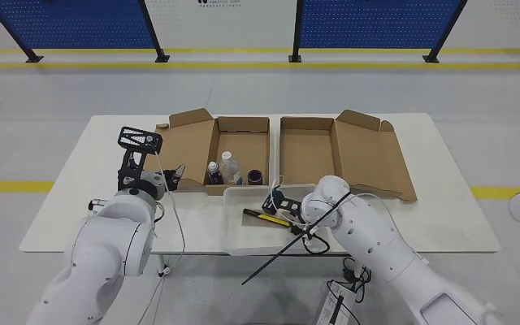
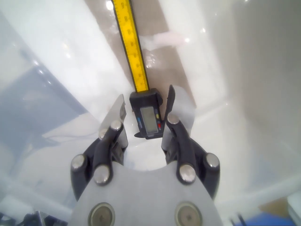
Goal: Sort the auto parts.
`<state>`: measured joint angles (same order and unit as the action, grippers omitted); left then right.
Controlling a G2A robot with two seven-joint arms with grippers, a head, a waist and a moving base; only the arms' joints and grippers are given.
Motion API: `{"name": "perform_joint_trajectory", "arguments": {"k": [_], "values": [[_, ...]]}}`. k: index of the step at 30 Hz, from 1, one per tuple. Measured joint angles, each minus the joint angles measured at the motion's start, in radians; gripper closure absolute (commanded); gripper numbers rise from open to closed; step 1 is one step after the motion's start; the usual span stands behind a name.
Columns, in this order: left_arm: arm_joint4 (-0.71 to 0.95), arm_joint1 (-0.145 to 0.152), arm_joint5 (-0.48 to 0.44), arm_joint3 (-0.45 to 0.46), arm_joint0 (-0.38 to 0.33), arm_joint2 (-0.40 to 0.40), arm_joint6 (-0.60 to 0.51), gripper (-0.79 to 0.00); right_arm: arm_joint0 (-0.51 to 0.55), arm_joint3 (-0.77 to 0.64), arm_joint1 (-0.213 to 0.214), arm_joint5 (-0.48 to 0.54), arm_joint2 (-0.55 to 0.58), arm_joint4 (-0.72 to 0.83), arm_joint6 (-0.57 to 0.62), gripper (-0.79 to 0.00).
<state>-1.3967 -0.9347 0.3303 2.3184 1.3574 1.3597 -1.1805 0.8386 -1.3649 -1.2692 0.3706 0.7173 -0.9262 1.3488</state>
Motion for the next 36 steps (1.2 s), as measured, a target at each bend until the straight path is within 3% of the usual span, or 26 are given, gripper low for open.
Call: {"name": "perform_joint_trajectory", "arguments": {"k": [9,17,36], "values": [[0.000,0.000,0.000,0.000,0.000,0.000,0.000,-0.785,-0.003,-0.005,-0.009,0.043,-0.017,0.084,-0.022,-0.388],[0.000,0.000,0.000,0.000,0.000,0.000,0.000,-0.785,-0.013,-0.016,-0.006,0.026,-0.025,0.055,-0.003,-0.385],[0.000,0.000,0.000,0.000,0.000,0.000,0.000,-0.785,-0.056,0.042,-0.032,0.020,-0.103,0.028,0.027,-0.317]]}}
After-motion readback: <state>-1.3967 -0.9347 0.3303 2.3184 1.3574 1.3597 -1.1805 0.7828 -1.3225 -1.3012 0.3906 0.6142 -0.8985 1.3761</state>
